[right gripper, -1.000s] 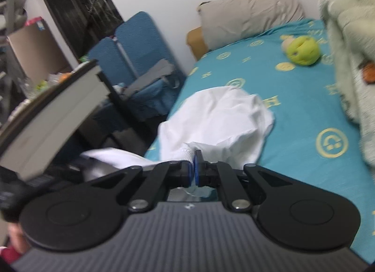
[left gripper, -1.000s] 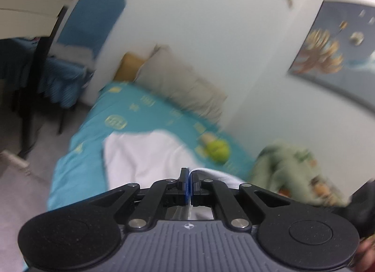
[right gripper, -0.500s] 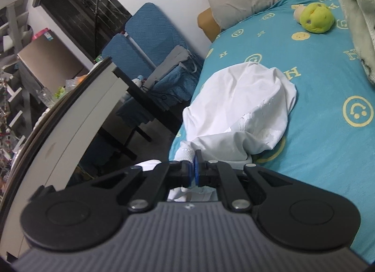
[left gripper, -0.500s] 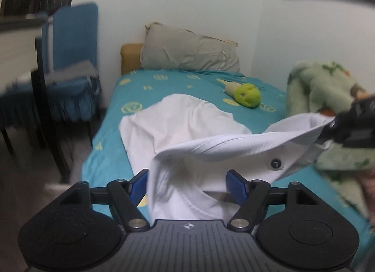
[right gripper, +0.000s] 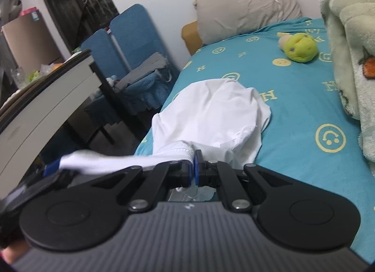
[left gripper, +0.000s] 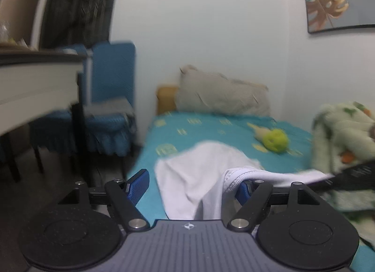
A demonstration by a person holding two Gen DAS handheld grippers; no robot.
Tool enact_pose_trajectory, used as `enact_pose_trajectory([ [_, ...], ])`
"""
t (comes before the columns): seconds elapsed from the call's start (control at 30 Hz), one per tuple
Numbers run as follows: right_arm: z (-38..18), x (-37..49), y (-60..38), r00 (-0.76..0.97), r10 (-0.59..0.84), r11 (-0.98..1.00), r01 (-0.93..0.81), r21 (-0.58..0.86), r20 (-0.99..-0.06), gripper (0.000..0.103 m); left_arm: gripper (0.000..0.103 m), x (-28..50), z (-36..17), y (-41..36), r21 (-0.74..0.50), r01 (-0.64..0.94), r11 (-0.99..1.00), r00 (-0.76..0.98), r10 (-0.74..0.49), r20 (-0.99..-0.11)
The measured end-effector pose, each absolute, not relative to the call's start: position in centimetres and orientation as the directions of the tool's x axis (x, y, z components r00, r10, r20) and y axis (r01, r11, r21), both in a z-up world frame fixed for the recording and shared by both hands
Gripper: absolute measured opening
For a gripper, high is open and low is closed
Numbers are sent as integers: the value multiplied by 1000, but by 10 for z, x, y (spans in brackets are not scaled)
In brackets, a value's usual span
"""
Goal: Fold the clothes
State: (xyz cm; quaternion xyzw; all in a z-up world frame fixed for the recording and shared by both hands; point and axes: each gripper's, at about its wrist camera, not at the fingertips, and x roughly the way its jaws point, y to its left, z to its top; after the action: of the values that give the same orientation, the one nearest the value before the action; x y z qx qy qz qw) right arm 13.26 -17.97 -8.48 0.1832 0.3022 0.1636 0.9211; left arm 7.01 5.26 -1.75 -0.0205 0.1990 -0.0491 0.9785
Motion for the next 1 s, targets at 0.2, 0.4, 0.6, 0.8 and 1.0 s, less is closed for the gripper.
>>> enact_pose_trajectory([
  [0.2,-85,133,-188,785,388,875,-149,462,-482,6,76,58,-30,50,-159,188,969,799,-245,-548],
  [0.4,-84,130,-190,791,404,857,-151,493,-459,6,77,68,-48,28,-45,196,980,814,-188,-550],
  [0.6,-81,125,-188,819,370,871,-140,472,-439,6,77,76,-55,18,127,-6,992,881,65,-468],
  [0.8,-89,131,-179,827,247,943,-84,322,-505,20,82,55,-24,48,27,-176,984,934,176,-310],
  [1.0,-123,150,-165,747,130,989,-53,136,-652,72,82,49,-7,59,-46,-221,974,950,205,-234],
])
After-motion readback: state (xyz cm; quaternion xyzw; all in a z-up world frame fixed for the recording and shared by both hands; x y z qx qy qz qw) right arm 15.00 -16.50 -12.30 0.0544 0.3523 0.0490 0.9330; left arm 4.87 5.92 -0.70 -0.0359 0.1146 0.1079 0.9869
